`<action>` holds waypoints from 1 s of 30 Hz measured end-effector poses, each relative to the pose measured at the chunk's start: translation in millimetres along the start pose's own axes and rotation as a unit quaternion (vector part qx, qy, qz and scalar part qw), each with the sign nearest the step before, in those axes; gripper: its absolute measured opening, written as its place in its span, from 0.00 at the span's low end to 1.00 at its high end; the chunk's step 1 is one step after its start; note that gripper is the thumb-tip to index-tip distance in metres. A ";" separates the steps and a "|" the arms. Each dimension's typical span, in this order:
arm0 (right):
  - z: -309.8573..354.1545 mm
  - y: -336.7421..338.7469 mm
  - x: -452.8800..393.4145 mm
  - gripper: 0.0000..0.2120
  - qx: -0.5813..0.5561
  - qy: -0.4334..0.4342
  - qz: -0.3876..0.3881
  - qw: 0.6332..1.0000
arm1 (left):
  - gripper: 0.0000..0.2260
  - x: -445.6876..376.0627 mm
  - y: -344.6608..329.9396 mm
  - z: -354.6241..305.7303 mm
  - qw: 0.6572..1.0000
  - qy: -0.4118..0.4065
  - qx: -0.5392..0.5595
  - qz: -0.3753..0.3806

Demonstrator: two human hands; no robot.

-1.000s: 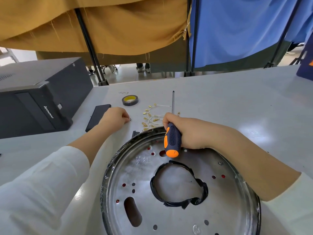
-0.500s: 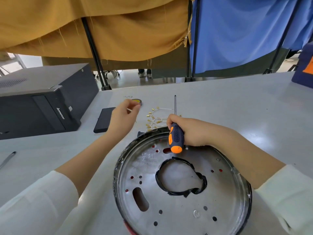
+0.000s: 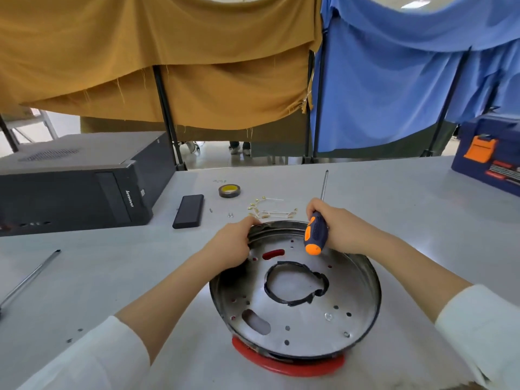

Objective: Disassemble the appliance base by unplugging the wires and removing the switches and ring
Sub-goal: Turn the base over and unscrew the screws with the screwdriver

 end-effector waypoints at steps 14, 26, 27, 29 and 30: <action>5.2 -19.8 -3.2 0.11 0.064 0.024 0.057 0.996 | 0.24 9.2 0.6 -24.8 1.000 0.008 0.000 -0.001; 4.1 -15.3 4.1 0.15 0.036 -0.001 0.005 0.999 | 0.08 2.4 2.8 -4.3 0.988 0.105 -0.103 -0.044; 3.4 -13.5 2.1 0.15 0.033 -0.001 0.000 0.999 | 0.08 5.6 4.4 1.7 0.985 0.117 -0.121 -0.038; 1.3 -15.5 -1.1 0.14 0.035 -0.006 -0.002 0.999 | 0.09 12.4 6.5 8.4 0.978 0.126 -0.165 -0.023; 0.3 -19.1 -2.1 0.13 0.044 -0.010 0.002 0.999 | 0.10 16.1 6.2 9.3 0.973 0.128 -0.190 -0.012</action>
Point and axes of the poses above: each hand's wrist, its own x-axis away from the middle knuckle, its own y-axis out of the back of the hand, z = x × y, the point moved 8 cm from there along -x, towards the middle knuckle, and after that the axes turned 5 degrees about -x, right-handed, at the moved point
